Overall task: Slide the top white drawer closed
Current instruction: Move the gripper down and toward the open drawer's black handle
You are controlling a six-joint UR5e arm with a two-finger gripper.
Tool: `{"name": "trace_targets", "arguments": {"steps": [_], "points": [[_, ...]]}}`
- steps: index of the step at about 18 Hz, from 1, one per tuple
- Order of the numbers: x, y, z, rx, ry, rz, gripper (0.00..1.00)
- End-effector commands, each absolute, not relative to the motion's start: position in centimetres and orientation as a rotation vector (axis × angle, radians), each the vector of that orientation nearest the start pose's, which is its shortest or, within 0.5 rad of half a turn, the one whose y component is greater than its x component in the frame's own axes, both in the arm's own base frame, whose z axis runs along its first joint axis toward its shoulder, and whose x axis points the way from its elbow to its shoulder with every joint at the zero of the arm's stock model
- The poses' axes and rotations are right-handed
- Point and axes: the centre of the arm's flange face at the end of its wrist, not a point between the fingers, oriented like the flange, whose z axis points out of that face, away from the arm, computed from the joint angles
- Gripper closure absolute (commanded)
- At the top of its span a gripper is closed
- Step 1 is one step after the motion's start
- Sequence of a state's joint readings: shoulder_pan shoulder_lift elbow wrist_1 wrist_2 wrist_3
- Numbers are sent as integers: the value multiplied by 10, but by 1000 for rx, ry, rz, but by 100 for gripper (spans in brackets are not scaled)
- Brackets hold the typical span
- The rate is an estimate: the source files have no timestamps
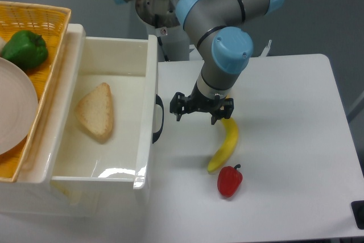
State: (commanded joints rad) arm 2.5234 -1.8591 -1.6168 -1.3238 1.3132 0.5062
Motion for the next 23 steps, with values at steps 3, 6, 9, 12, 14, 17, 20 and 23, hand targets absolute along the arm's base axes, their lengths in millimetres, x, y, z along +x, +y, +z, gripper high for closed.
{"name": "trace_targets", "arguments": {"steps": [3, 6, 9, 12, 14, 17, 20, 23], "points": [[-386, 469, 330, -2937, -686, -390, 0], [-389, 471, 321, -2946, -688, -400, 0], [-395, 474, 315, -2951, -695, -407, 0], [-396, 475, 312, -2952, -697, -414, 0], [-396, 475, 308, -2956, -699, -422, 0], [-397, 477, 300, -2965, -702, -436, 0], [-397, 478, 294, -2970, -702, -444, 0], [-395, 478, 291, -2974, -700, -455, 0]]}}
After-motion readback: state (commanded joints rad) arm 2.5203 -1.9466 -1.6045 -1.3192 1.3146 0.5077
